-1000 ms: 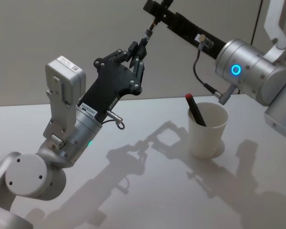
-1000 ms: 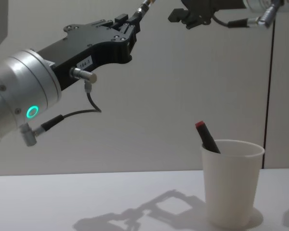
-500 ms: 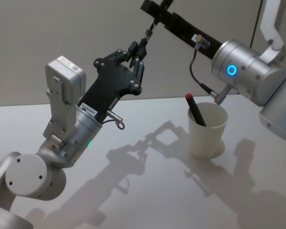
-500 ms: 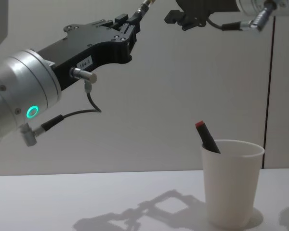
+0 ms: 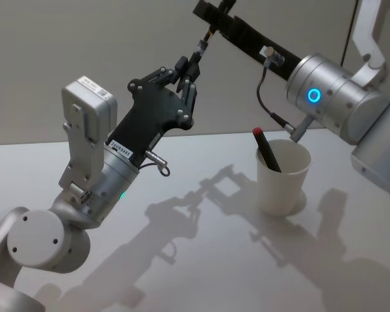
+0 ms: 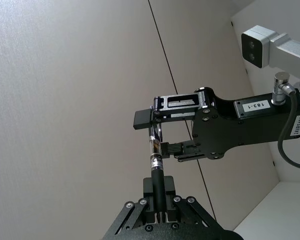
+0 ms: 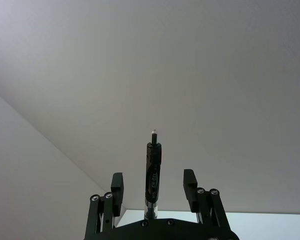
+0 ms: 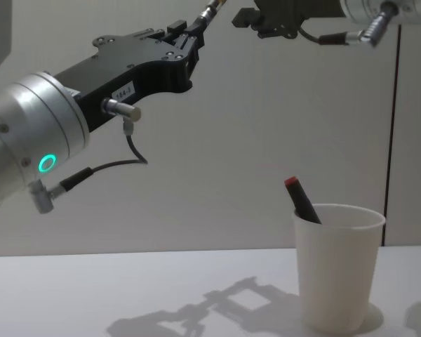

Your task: Place the pen into the pen holder.

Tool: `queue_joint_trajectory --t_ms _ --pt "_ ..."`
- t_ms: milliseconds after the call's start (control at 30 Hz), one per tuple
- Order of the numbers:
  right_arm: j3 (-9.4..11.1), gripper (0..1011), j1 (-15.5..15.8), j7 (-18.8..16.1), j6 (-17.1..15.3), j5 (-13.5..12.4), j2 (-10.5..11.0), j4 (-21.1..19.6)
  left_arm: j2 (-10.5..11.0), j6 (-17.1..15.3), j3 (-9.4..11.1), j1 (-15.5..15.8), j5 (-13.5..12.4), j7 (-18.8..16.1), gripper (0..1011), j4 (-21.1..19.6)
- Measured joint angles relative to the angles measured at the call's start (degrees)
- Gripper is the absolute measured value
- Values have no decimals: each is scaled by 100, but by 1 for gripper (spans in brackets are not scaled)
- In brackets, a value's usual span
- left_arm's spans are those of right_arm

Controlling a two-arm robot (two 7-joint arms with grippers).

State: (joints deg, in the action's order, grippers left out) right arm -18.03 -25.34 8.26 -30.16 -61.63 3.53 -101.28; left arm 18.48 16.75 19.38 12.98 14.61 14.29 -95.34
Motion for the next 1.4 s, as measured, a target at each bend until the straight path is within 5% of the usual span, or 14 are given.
queue_joint_trajectory --t_ms 700,1400 --pt "-11 142 -7 -23 22 -11 -2 14 0 -1 1 0 0 0 121 0" --pt "-10 131 -7 -19 27 -10 -1 16 0 0 0 0 -1 0 121 0"
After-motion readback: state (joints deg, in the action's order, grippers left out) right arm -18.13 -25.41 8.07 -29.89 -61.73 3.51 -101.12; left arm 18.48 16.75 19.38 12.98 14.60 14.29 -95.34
